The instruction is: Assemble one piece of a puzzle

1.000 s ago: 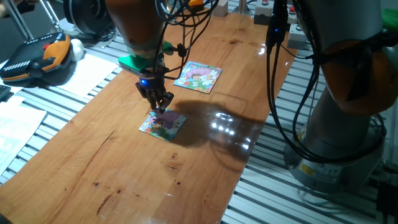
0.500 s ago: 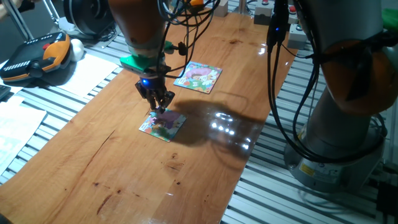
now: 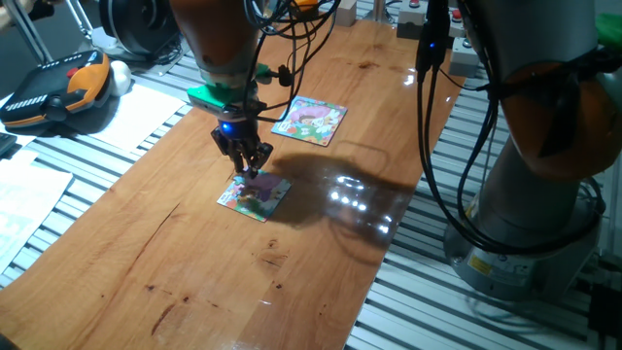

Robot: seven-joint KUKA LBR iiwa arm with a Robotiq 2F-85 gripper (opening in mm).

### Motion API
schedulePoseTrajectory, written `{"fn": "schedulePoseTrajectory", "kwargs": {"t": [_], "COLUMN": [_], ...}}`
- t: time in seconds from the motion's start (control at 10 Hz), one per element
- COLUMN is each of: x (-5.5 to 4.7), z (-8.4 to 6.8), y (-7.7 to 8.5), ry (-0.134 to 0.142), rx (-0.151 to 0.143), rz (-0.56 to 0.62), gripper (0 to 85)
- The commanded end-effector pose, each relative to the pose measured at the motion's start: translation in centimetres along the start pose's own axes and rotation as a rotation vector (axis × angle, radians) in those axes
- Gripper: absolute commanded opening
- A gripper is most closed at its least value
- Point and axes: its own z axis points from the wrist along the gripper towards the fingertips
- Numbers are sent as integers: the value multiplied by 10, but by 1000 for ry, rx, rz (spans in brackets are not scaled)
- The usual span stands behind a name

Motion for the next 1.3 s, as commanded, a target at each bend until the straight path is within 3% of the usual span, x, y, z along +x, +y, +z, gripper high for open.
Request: {"fn": "schedulePoseTrajectory", "kwargs": {"t": [0.0,0.3,0.9,1.2], "x": [2,6,19,15], "z": [1,3,15,19], "y": [-1,-2,-4,-5], "ry": [0,7,-15,-6], "rx": [1,-1,-2,2], "rz": [3,1,-4,-17], "gripper": [0,0,0,0]}}
